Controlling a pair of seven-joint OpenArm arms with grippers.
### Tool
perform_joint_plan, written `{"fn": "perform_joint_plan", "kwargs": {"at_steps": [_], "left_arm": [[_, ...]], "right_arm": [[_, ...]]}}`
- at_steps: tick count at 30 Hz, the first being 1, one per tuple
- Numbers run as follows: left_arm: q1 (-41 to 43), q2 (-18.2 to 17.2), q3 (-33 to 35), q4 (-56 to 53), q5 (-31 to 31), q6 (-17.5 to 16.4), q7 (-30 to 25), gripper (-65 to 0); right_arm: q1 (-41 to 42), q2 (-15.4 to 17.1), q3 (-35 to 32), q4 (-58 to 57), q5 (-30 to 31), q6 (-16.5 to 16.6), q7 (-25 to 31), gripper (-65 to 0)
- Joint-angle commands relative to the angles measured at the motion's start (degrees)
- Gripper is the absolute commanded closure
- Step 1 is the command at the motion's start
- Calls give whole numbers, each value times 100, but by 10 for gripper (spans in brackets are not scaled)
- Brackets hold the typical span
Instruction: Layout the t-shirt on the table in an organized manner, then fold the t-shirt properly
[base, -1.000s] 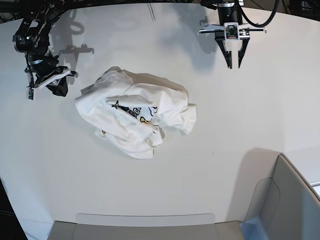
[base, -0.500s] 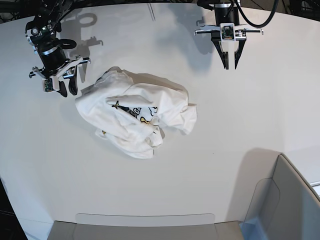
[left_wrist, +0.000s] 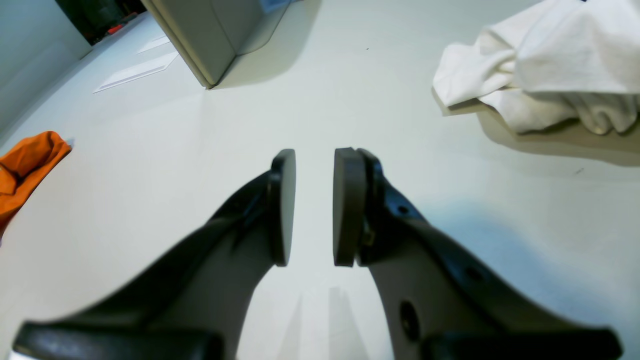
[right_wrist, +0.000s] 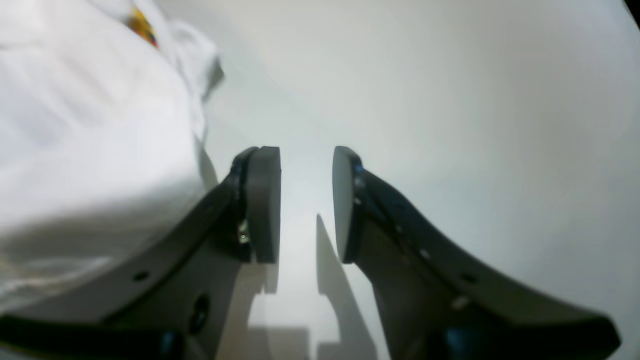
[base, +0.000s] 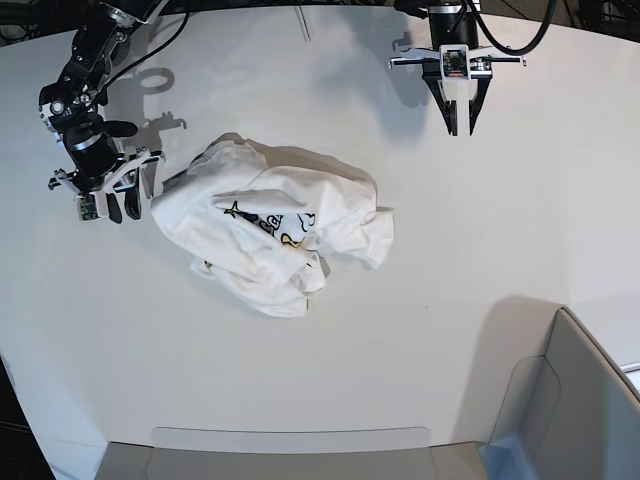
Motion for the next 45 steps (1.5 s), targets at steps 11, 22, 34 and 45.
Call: {"fn": "perform_joint_plan", "kwargs": {"at_steps": [11, 22, 34, 45], "left_arm": [[-43, 129, -1, 83, 3, 41, -139, -146], [-360, 156, 60, 74, 12, 14, 643, -146], [-843, -1585, 2689, 382, 1155, 58, 626, -147], [-2100, -978, 2865, 4, 3854, 14, 2270, -155]], "right_arm": [[-337, -186, -239, 360, -66, 95, 161, -184], [-618, -775, -247, 957, -75, 95, 196, -184], [-636, -872, -397, 1001, -84, 95, -33, -184], [-680, -863, -247, 1028, -66, 95, -886, -184]]}}
